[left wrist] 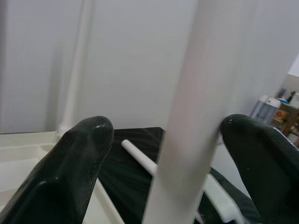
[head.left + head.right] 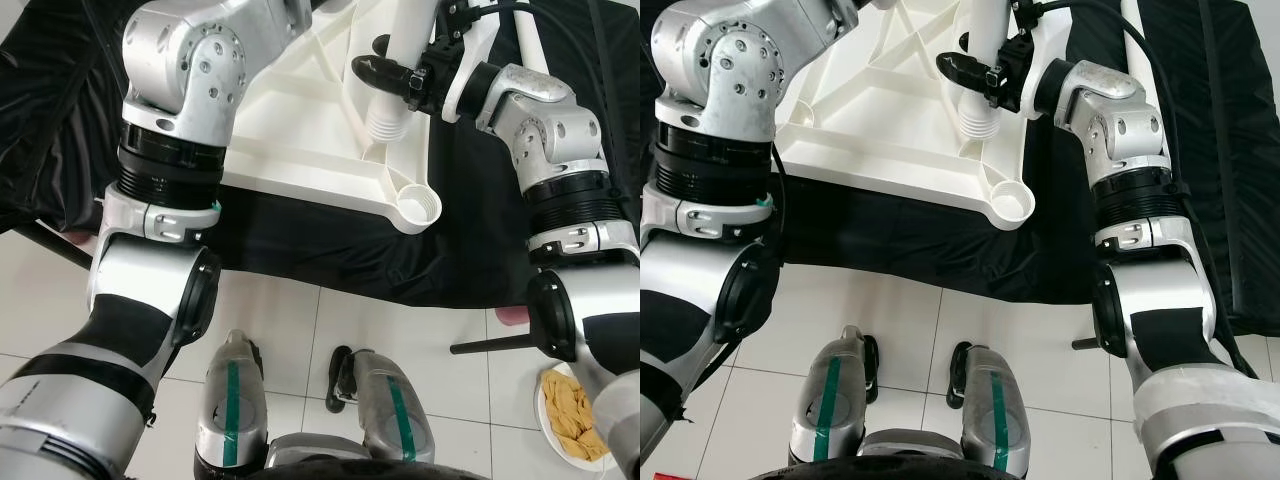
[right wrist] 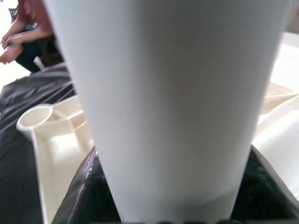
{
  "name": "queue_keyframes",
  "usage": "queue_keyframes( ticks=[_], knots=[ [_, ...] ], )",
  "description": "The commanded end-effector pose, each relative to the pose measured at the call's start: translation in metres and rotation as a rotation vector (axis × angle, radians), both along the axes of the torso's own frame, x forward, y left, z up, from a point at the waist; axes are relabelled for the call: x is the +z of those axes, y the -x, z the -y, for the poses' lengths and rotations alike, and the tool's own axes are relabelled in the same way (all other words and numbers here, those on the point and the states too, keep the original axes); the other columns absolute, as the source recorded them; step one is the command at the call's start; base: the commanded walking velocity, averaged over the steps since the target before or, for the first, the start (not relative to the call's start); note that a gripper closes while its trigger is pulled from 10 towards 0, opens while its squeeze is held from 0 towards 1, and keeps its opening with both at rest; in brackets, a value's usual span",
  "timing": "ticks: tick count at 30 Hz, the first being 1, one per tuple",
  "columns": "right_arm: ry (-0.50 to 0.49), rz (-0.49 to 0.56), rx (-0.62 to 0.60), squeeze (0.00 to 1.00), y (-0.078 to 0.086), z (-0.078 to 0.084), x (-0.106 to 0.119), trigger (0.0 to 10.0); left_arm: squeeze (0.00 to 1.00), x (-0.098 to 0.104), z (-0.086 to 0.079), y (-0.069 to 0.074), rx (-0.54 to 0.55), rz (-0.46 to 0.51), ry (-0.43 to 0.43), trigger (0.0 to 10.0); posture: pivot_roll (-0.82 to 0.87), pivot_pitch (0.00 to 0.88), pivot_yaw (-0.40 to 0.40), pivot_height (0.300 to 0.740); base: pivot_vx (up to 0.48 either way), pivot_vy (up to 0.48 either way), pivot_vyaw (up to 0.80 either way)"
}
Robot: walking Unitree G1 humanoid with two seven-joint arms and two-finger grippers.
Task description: Building children table
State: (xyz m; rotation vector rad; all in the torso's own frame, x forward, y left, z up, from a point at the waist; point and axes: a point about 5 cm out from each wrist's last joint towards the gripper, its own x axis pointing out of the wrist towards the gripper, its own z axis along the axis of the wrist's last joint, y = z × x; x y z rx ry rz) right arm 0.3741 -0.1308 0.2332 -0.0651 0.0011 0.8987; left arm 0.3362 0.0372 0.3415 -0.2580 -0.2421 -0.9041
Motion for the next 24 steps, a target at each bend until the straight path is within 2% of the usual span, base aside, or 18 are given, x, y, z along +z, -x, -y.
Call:
queue_keyframes(
  ticks=[1,2,3,4,5,8,11,13,14,15,18,19,20,21,23,24],
  knots=[
    [-0.055,0.01,-0.051,0.0,-0.001,0.008,-0.001,10.0,0.0,-0.001,-0.012,-0.01,0.09,-0.028,0.018,10.0,0.09,0.039,-0.054,0.74,0.0,0.0,0.0],
    [-0.083,0.024,-0.083,0.0,-0.001,0.012,-0.001,10.0,0.0,-0.004,-0.023,-0.016,0.156,-0.045,0.026,10.0,0.09,0.038,-0.056,0.74,0.0,0.0,0.0],
    [-0.083,0.024,-0.083,0.0,-0.001,0.012,-0.001,10.0,0.0,-0.004,-0.023,-0.016,0.156,-0.045,0.026,10.0,0.09,0.038,-0.056,0.74,0.0,0.0,0.0],
    [-0.133,0.055,-0.129,0.0,0.001,0.018,-0.001,10.0,0.0,-0.008,-0.037,-0.022,0.233,-0.054,0.028,10.0,0.09,0.04,-0.056,0.74,0.0,0.0,0.0],
    [-0.153,0.068,-0.144,0.0,0.001,0.02,0.0,10.0,0.0,-0.01,-0.04,-0.022,0.248,-0.049,0.025,10.0,0.09,0.04,-0.056,0.74,0.0,0.0,0.0],
    [-0.173,0.084,-0.167,0.0,0.002,0.023,0.001,10.0,0.0,-0.011,-0.043,-0.021,0.258,-0.035,0.013,10.0,0.1,0.043,-0.057,0.74,0.0,0.0,0.0],
    [-0.165,0.137,-0.251,0.0,0.006,0.03,-0.005,10.0,0.0,-0.027,-0.046,-0.014,0.253,-0.019,-0.035,10.0,0.09,0.051,-0.052,0.74,0.0,0.0,0.0],
    [-0.22,0.125,-0.318,0.0,0.009,0.033,-0.012,10.0,0.0,-0.045,-0.043,-0.009,0.239,-0.026,-0.087,10.0,0.09,0.056,-0.05,0.74,0.0,0.0,0.0],
    [-0.22,0.125,-0.318,0.0,0.009,0.033,-0.012,10.0,0.0,-0.045,-0.043,-0.009,0.239,-0.026,-0.087,10.0,0.09,0.056,-0.05,0.74,0.0,0.0,0.0],
    [-0.237,0.124,-0.354,0.0,0.011,0.034,-0.015,10.0,0.0,-0.056,-0.04,-0.006,0.25,-0.008,-0.143,10.0,0.08,0.062,-0.047,0.74,0.0,0.0,0.0],
    [-0.237,0.124,-0.354,0.0,0.011,0.034,-0.015,10.0,0.0,-0.056,-0.04,-0.006,0.25,-0.008,-0.143,10.0,0.08,0.062,-0.047,0.74,0.0,0.0,0.0],
    [-0.246,0.122,-0.369,0.0,0.011,0.035,-0.016,10.0,0.0,-0.062,-0.038,-0.005,0.247,0.006,-0.173,10.0,0.08,0.062,-0.047,0.74,0.0,0.0,0.0],
    [-0.25,0.128,-0.388,0.0,0.013,0.035,-0.018,10.0,0.0,-0.076,-0.032,0.001,0.217,0.018,-0.23,10.0,0.08,0.071,-0.048,0.74,0.0,0.0,0.0],
    [-0.25,0.128,-0.388,0.0,0.013,0.035,-0.018,10.0,0.0,-0.076,-0.032,0.001,0.217,0.018,-0.23,10.0,0.08,0.071,-0.048,0.74,0.0,0.0,0.0],
    [-0.268,0.133,-0.432,0.0,0.016,0.037,-0.02,10.0,0.0,-0.105,-0.019,0.017,0.127,0.056,-0.347,10.0,0.08,0.082,-0.051,0.74,0.0,0.0,0.0],
    [-0.268,0.133,-0.432,0.0,0.016,0.037,-0.02,10.0,0.0,-0.105,-0.019,0.017,0.127,0.056,-0.347,10.0,0.08,0.082,-0.051,0.74,0.0,0.0,0.0]
  ],
)
